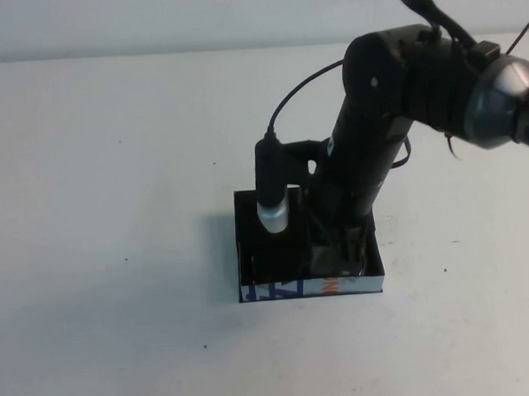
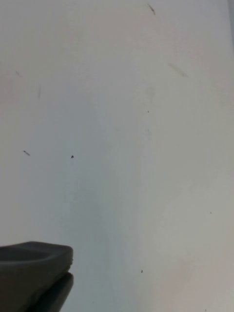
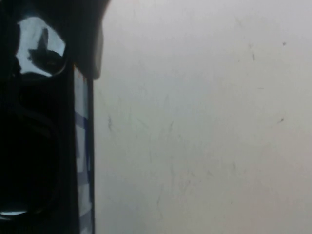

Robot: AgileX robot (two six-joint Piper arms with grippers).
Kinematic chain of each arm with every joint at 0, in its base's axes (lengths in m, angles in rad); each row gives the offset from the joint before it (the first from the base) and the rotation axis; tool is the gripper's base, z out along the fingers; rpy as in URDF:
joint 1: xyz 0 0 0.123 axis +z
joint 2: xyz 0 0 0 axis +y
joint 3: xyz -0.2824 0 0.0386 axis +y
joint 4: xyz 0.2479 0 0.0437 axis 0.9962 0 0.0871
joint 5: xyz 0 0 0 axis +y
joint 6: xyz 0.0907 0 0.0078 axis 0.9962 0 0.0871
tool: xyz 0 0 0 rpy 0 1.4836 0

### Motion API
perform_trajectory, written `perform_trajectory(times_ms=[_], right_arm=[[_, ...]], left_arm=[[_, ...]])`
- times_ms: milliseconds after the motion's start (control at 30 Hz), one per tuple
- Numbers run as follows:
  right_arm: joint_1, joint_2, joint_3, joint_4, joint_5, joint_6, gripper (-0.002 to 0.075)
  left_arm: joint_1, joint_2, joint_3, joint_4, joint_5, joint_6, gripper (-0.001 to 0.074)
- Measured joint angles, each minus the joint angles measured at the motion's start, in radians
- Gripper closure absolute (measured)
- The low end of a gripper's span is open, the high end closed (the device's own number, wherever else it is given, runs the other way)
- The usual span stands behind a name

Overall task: Take glasses out of glasses case
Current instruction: Pick up the glasses from the glasses case

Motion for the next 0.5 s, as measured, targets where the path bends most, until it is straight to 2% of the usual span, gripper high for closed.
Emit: perform_trajectory(times_ms=[67,133,500], right_arm=[[0.006,0.024,-0.006,0.002,0.0,-0.007,0.0438],[0.007,0.04,-0.008,0.002,-0.003,-0.012,0.0413],[0.007,0.084,-0.014,-0.047,-0.105,0.005,0.0415]], left_arm=[[0.0,0.0,0.0,0.0,0.0,0.0,0.074],[0.0,0.0,0.0,0.0,0.0,0.0,0.074],[0.0,0.0,0.0,0.0,0.0,0.0,0.074]])
